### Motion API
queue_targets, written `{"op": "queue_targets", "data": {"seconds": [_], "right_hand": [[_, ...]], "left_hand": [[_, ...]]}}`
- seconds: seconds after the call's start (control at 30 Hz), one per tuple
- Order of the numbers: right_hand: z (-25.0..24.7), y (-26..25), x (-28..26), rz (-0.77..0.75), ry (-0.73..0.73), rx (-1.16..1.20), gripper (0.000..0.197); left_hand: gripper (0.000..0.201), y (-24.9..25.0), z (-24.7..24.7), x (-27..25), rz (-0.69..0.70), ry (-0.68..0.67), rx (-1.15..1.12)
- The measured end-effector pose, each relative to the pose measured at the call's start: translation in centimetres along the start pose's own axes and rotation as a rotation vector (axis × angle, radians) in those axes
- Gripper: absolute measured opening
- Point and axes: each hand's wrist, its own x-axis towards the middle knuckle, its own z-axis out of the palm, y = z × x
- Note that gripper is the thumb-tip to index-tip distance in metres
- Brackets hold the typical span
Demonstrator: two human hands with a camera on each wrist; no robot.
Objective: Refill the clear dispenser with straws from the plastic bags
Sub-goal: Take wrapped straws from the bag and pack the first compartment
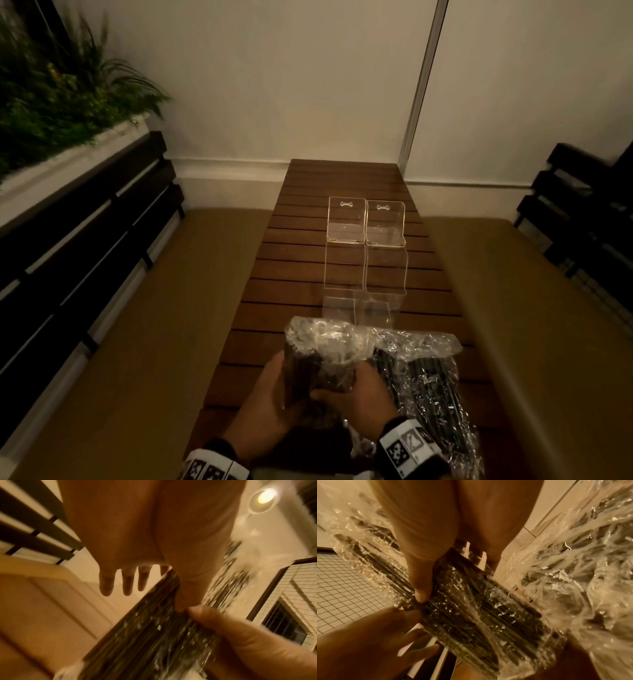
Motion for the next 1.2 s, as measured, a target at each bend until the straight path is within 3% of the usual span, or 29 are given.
{"op": "queue_targets", "data": {"seconds": [0.07, 0.17, 0.3, 0.4, 0.63, 0.73, 0.83, 0.9, 0.97, 1.03, 1.2], "right_hand": [[0.4, 0.0, 0.1, -0.02, -0.005, 0.017, 0.056], [0.5, -0.8, 0.1, -0.055, -0.017, 0.056, 0.044], [0.4, -1.2, -0.3, -0.095, -0.026, 0.052, 0.034], [0.2, -1.0, -0.4, -0.14, -0.01, 0.058, 0.032], [0.2, -1.3, -1.0, -0.199, -0.019, 0.06, 0.027], [0.2, -1.2, -0.7, -0.218, -0.028, 0.046, 0.026], [0.1, -0.6, -0.2, -0.215, -0.017, 0.03, 0.023], [0.1, -0.4, -0.1, -0.184, -0.013, -0.008, 0.033], [0.2, -0.5, -0.2, -0.198, -0.028, 0.014, 0.027], [0.2, -0.9, -0.6, -0.227, -0.047, 0.041, 0.015], [-0.1, -1.2, -1.1, -0.259, -0.043, 0.058, 0.019]], "left_hand": [[0.058, 1.9, -0.9, -1.1, -0.014, 0.081, 0.122], [0.012, 4.3, -1.6, -2.6, 0.111, 0.386, 0.241], [0.012, 5.9, 0.6, -3.3, 0.076, 0.28, 0.322], [0.004, 6.6, 2.1, -3.5, 0.029, 0.292, 0.294], [0.013, 7.9, 3.4, -3.5, -0.204, 0.353, 0.156], [0.02, 7.7, 3.9, -3.3, -0.304, 0.364, -0.028], [0.023, 7.7, 4.0, -2.9, -0.444, 0.35, -0.392], [0.025, 7.8, 3.9, -2.8, -0.483, 0.315, -0.614], [0.029, 8.0, 3.7, -2.7, -0.502, 0.293, -0.781], [0.029, 8.0, 3.4, -2.7, -0.528, 0.276, -0.903], [0.029, 7.9, 3.2, -2.6, -0.523, 0.266, -1.012]]}}
